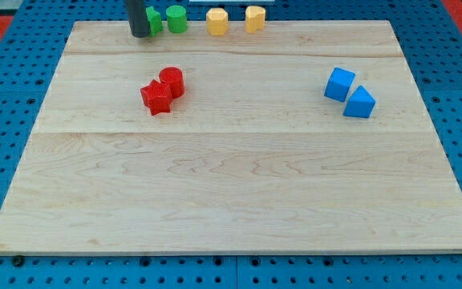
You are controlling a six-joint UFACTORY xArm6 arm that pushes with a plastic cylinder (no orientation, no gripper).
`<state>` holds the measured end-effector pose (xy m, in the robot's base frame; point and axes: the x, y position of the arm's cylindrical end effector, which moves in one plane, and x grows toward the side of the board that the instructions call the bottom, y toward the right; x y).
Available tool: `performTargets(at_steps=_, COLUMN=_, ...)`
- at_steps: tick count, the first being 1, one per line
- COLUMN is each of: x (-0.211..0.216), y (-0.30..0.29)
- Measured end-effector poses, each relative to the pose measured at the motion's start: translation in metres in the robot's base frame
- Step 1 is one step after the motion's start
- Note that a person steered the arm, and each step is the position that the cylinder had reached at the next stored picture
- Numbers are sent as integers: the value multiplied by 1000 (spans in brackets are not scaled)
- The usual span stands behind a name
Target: Point your arm parallel to red circle
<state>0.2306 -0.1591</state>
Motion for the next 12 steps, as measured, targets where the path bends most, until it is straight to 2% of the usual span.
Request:
performTargets(at_steps=1, x=11, y=-1)
performTargets(at_steps=5, x=3, y=-1)
performTargets(at_steps=7, x=33, y=-32)
performTargets(at_steps=8, x=34, y=-35)
performTargets(at_steps=11, x=115, y=-29)
performTargets(at_steps=12, x=130, y=-5)
